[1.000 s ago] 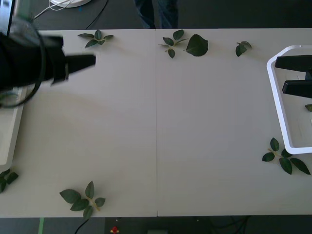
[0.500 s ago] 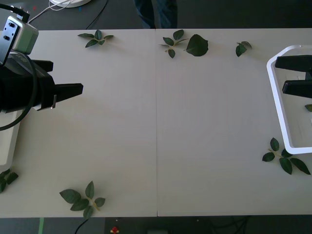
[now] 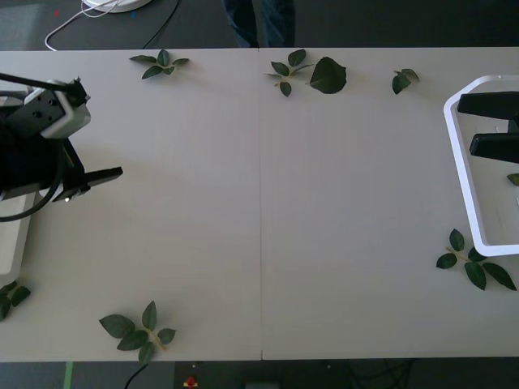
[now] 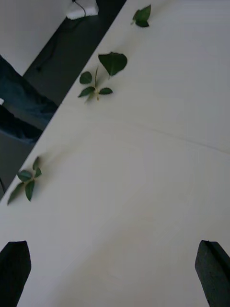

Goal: Place the red flowers into the right box and the blue flowers into the left box. If a person shows an open palm, hand one flower to the person first, then continue sorting.

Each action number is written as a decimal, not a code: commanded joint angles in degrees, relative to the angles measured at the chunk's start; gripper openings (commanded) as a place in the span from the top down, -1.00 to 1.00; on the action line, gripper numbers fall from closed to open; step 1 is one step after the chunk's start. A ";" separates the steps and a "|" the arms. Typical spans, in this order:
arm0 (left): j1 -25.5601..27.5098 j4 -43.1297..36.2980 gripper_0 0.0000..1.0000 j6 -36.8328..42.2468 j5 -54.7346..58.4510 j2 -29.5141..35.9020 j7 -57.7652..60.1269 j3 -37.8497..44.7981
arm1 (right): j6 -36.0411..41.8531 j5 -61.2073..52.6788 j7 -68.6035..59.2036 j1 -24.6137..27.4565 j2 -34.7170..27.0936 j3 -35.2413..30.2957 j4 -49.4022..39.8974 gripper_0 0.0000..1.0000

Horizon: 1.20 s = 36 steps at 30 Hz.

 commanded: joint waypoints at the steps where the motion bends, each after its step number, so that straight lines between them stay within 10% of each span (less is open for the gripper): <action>1: 1.20 0.08 -1.00 1.84 0.23 -0.87 0.89 1.23 | 0.27 0.08 1.71 0.42 -2.82 -0.99 -0.89 -1.00; 17: -13.92 -0.97 -1.00 41.74 13.68 -16.07 -6.23 1.14 | 0.27 0.08 1.71 0.42 -2.82 -0.99 -0.89 -1.00; 36: -15.15 10.01 -1.00 45.17 23.87 -25.65 -29.26 3.78 | 0.27 0.08 1.71 0.42 -2.82 -0.99 -0.89 -1.00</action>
